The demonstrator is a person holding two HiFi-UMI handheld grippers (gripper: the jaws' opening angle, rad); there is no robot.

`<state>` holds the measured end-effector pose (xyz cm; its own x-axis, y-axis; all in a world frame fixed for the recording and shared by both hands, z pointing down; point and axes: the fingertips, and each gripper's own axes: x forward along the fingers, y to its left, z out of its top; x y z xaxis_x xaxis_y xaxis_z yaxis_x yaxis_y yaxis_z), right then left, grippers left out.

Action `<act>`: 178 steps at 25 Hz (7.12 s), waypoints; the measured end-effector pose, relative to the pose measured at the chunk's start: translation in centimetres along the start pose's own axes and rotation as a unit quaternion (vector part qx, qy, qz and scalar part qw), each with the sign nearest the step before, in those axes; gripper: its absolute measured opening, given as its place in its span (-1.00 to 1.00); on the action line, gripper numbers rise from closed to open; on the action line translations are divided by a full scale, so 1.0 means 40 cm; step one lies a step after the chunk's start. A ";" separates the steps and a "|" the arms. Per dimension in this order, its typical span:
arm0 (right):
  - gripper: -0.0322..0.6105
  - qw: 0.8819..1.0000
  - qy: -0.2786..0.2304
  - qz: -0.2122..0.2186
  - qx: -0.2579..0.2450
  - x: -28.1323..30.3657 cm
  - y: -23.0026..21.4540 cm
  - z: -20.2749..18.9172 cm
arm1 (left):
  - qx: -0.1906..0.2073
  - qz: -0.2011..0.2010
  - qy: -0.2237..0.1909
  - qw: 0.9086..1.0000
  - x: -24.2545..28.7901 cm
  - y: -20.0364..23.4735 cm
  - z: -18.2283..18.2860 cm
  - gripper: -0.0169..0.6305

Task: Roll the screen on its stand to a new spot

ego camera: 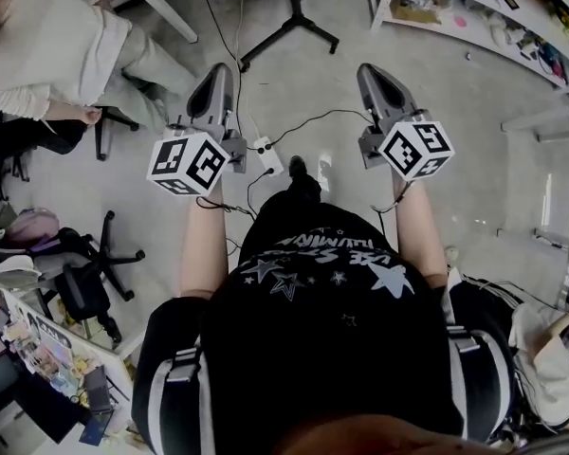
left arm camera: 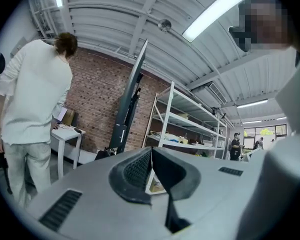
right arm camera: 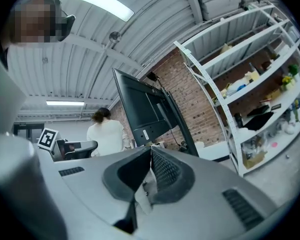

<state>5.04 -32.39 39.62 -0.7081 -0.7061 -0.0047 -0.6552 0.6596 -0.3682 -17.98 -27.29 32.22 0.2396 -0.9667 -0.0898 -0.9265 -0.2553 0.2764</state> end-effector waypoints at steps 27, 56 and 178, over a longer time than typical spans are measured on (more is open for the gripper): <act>-0.88 0.999 0.009 0.007 -0.040 0.534 -0.118 0.129 | 0.024 0.012 -0.062 0.998 0.379 0.346 0.184 -0.57; -0.88 0.992 0.019 0.120 -0.024 1.011 -0.288 0.217 | 0.134 0.066 -0.108 0.983 0.598 0.309 0.413 0.18; -0.88 0.992 0.003 0.008 -0.126 -0.142 0.081 0.154 | 0.126 0.025 -0.139 0.982 0.018 -0.420 0.250 -0.26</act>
<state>8.57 -27.81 32.73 -0.7202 -0.6938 -0.0020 -0.6882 0.7147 -0.1246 -5.13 -23.53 17.96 0.1355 -0.9273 -0.3489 -0.9859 -0.1610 0.0449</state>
